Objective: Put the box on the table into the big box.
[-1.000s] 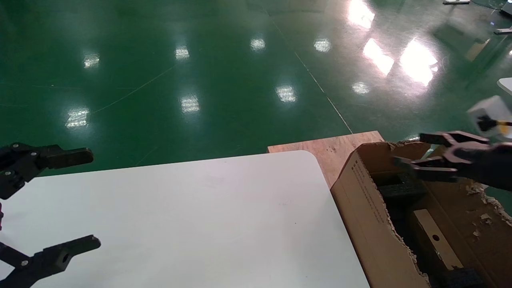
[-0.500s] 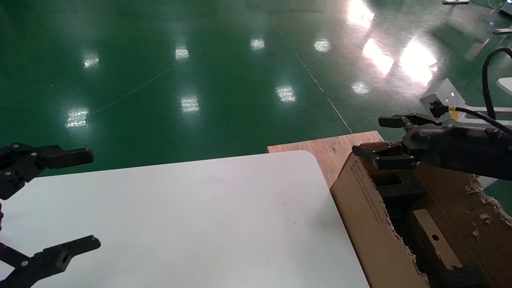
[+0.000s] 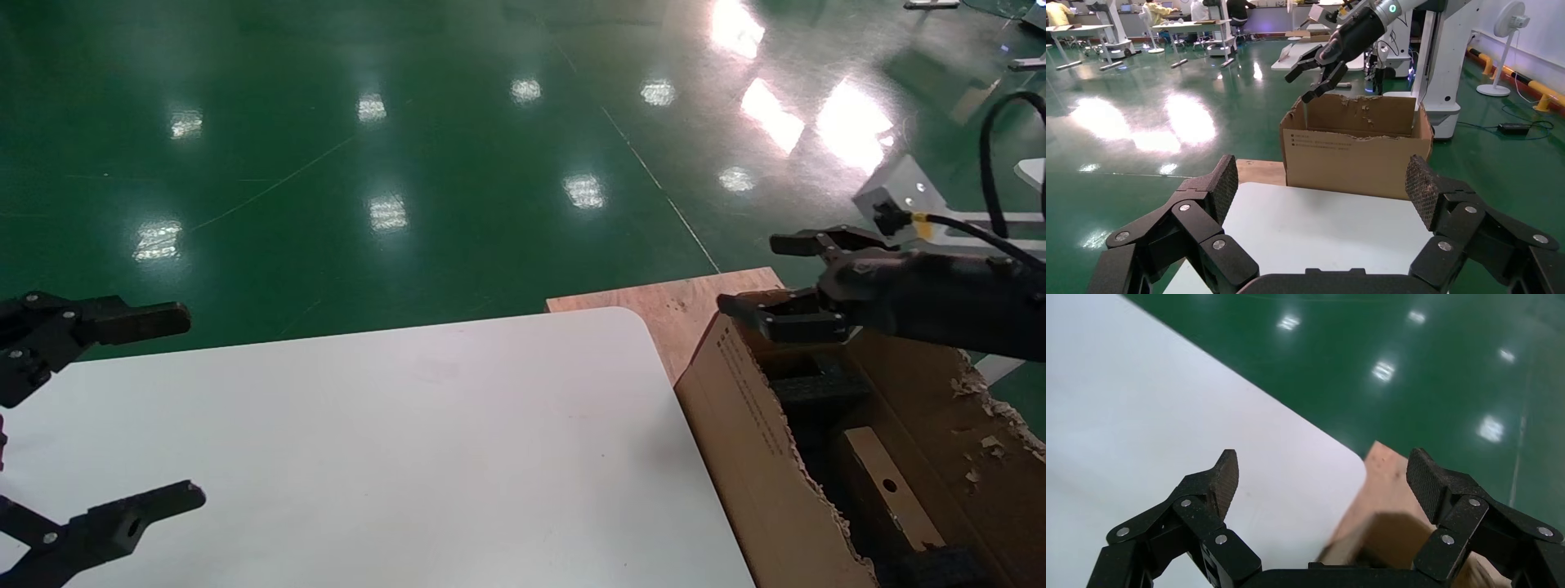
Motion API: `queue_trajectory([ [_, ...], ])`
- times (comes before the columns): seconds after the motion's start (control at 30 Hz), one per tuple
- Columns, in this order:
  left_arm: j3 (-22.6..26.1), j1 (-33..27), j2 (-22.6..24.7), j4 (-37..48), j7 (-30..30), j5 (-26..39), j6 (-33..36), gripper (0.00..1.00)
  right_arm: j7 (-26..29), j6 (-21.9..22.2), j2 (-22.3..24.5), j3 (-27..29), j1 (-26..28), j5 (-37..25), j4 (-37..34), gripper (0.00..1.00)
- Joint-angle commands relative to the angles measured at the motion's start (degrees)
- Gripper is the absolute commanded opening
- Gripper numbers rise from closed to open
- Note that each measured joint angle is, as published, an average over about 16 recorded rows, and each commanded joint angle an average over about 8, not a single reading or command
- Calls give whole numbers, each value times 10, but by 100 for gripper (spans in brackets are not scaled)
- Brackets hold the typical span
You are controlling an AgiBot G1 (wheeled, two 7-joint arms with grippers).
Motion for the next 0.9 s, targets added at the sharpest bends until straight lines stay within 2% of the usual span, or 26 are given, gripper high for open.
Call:
queue_trajectory([
  [0.03, 0, 0, 0, 0, 0, 0, 0, 100, -2, -10, -8, 25, -18, 0, -1, 100],
  [0.9, 0, 0, 0, 0, 0, 0, 0, 100, -36, -186, -159, 480, -350, -4, -16, 100],
])
